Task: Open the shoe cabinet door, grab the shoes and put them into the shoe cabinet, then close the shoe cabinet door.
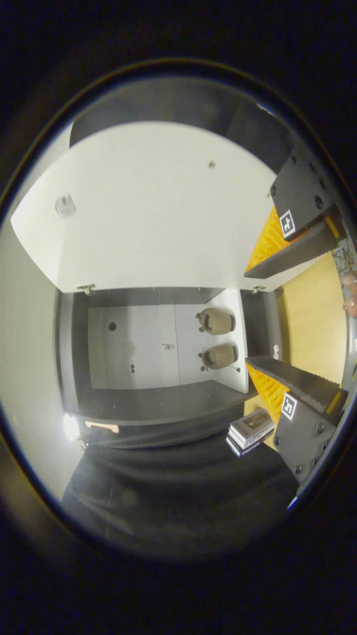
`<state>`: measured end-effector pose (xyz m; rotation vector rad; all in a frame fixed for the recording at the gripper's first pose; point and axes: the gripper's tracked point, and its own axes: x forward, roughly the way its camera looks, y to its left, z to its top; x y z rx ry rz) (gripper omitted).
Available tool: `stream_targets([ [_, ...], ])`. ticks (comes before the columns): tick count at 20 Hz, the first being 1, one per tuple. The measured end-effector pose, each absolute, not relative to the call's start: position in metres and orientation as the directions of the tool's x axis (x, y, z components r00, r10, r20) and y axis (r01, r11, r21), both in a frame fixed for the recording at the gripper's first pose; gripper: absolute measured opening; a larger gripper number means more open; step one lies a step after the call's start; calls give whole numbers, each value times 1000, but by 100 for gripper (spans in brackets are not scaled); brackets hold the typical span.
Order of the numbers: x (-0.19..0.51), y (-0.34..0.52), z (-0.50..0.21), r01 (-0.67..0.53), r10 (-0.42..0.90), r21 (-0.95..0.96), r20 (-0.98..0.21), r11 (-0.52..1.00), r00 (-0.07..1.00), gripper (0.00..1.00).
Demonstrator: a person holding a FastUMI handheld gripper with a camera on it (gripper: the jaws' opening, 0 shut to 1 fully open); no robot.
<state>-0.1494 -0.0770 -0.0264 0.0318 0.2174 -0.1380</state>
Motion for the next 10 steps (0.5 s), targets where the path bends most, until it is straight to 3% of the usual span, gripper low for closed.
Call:
stream_targets([
  [5, -219, -156, -6, 265, -255, 47, -165, 963, 953, 97],
  [10, -234, -254, 8, 325, -320, 10, -141, 946, 937, 96],
])
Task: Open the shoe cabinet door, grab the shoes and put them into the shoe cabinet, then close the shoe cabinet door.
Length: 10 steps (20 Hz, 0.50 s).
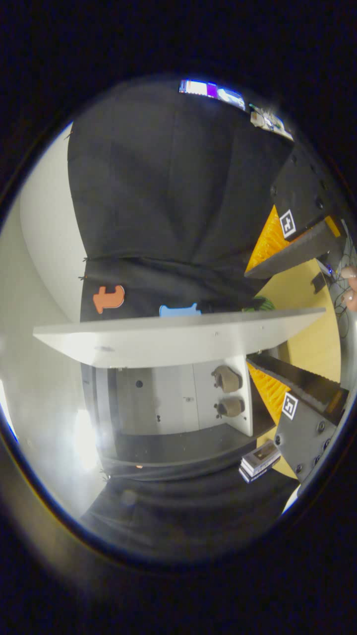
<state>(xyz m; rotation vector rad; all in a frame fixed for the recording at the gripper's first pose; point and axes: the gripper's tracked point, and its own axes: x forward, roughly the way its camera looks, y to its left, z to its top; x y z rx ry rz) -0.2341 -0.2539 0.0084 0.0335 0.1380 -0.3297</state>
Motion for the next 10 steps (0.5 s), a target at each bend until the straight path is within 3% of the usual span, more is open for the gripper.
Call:
stream_targets([
  [4, -205, -319, 18, 284, -283, -12, -103, 959, 953, 96],
  [10, -109, -364, 10, 139, -144, -60, -72, 988, 987, 96],
])
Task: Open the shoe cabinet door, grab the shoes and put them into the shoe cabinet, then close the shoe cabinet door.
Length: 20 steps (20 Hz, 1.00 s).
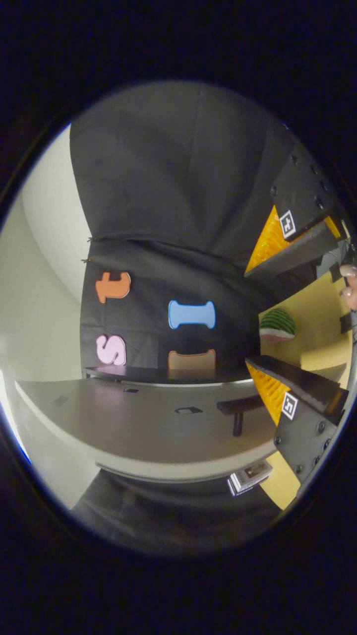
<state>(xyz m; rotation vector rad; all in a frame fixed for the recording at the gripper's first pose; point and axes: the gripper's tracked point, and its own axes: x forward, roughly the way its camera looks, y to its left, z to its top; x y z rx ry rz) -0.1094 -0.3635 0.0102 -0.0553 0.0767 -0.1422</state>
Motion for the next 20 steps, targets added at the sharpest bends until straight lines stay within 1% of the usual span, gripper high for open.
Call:
stream_targets([
  [5, -50, -364, -6, 25, -22, 32, -85, 999, 996, 96],
  [7, -35, -359, -11, 2, 1, 27, -104, 1000, 995, 96],
  [9, -32, -347, -10, -30, 31, 10, -96, 999, 995, 96],
  [13, -32, -341, -9, -41, 41, 5, -91, 999, 995, 95],
  [20, -38, -295, -20, -25, 24, -8, -139, 1000, 990, 93],
])
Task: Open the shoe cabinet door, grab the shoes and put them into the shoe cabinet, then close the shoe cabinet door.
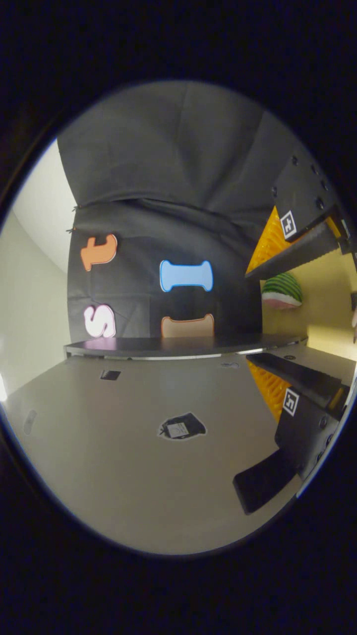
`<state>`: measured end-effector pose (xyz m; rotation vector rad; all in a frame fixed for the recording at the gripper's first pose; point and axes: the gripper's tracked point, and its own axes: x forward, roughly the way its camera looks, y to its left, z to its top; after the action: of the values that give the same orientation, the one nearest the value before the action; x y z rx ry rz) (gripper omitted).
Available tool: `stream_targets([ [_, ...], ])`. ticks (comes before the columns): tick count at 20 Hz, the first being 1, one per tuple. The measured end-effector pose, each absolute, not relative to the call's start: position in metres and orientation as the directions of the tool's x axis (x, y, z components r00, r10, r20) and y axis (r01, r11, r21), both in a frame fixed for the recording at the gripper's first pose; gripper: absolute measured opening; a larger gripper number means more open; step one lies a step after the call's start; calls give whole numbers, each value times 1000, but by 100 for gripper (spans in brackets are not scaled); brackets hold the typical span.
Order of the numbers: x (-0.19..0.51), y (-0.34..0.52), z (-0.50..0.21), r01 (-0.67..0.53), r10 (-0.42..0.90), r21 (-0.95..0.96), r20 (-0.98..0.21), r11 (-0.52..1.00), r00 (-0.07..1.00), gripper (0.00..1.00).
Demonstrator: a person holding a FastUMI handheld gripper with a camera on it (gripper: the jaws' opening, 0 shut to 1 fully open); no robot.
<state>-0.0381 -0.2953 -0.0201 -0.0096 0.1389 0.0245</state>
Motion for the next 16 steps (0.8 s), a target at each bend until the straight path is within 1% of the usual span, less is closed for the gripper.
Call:
stream_targets([
  [10, -52, -202, -14, 42, -41, 9, -97, 999, 994, 93],
  [13, -51, -163, -11, 11, -9, 31, -75, 999, 997, 93],
  [16, -48, -123, -3, -21, 21, 7, -36, 1000, 999, 93],
])
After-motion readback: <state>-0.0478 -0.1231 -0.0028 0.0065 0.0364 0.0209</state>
